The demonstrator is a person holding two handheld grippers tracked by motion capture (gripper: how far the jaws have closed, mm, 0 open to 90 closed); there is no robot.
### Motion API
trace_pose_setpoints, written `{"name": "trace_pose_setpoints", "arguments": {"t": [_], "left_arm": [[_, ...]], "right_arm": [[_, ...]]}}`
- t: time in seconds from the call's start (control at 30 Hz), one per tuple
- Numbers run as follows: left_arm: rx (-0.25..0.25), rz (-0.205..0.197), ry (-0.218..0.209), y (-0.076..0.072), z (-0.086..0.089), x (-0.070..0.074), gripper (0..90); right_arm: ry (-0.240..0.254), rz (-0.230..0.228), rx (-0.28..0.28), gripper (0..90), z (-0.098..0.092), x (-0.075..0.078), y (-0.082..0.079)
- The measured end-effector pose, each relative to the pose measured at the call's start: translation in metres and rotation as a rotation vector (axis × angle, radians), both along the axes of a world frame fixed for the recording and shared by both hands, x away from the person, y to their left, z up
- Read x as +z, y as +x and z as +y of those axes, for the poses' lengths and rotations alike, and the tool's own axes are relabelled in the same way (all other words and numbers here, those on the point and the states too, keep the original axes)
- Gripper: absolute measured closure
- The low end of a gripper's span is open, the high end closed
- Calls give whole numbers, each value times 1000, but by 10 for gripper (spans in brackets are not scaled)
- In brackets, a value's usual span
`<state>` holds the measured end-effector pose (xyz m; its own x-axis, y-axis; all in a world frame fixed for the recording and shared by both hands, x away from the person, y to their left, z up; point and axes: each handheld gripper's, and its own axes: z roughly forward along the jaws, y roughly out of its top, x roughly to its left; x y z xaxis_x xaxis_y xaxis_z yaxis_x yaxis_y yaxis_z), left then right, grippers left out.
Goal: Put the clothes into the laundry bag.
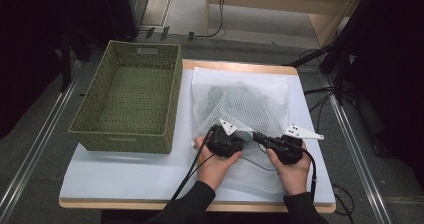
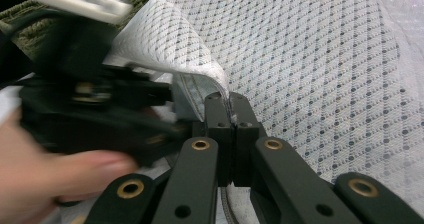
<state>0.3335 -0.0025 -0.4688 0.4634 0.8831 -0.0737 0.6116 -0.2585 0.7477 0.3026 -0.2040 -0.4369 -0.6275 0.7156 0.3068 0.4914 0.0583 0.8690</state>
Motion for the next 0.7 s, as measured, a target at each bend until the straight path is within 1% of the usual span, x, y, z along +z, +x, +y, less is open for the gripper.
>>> {"name": "trace_pose_setpoints", "arguments": {"t": [0.03, 0.07, 0.13, 0.17, 0.2, 0.23, 0.27, 0.3, 0.33, 0.37, 0.4, 0.43, 0.47, 0.5, 0.53, 0.57, 0.6, 0.67, 0.7], "left_arm": [[1, -6, 12, 2, -1, -2, 573], [5, -22, 24, 3, -3, -2, 644], [18, -57, 13, 6, -4, -1, 756], [32, -80, -9, 8, -4, 2, 793], [52, -113, -46, 10, -3, 7, 812], [70, -137, -73, 12, -3, 11, 821], [94, -190, -98, 13, -2, 16, 824], [138, -269, -120, 13, -1, 22, 826], [188, -311, -104, 13, -1, 25, 825], [249, -347, -94, 16, 1, 26, 825], [250, -283, -118, 25, 2, 23, 822], [204, -162, -132, 35, 3, 16, 810], [161, -87, -143, 40, 4, 12, 782], [97, -46, -150, 40, 9, 6, 742], [62, -53, -142, 36, 12, 4, 688], [24, -47, -147, 30, 16, 4, 643], [-6, -29, -153, 27, 19, 4, 585], [-65, 31, -154, 15, 27, 7, 435], [-93, 43, -153, 6, 32, 9, 382]], "right_arm": [[0, 3, 0, 900, 0, 0, 0], [-1, 5, -1, 900, -1, -1, 1], [6, 13, -5, 900, -3, -3, 1], [4, 12, -5, 900, -3, -4, 2], [5, 14, -5, 900, -3, -4, 2], [9, 15, -3, 900, -3, -4, 2], [11, 18, -2, 900, -2, -4, 2], [8, 12, 1, 900, -1, -4, 2], [4, 11, 6, 900, 1, -4, 2], [2, 8, 8, 900, 2, -4, 2], [2, 9, 12, 900, 4, -4, 1], [-9, 10, 12, 900, 6, -4, 1], [-27, 11, 6, 900, 7, -6, 1], [-35, 14, 5, 900, 7, -7, 2], [-31, 26, 5, 900, 6, -10, 3], [-29, 32, 4, 900, 5, -12, 4], [-33, 31, 5, 900, 4, -14, 5], [-32, 40, 5, 900, 4, -16, 5], [-34, 37, 12, 900, 4, -16, 5]]}}
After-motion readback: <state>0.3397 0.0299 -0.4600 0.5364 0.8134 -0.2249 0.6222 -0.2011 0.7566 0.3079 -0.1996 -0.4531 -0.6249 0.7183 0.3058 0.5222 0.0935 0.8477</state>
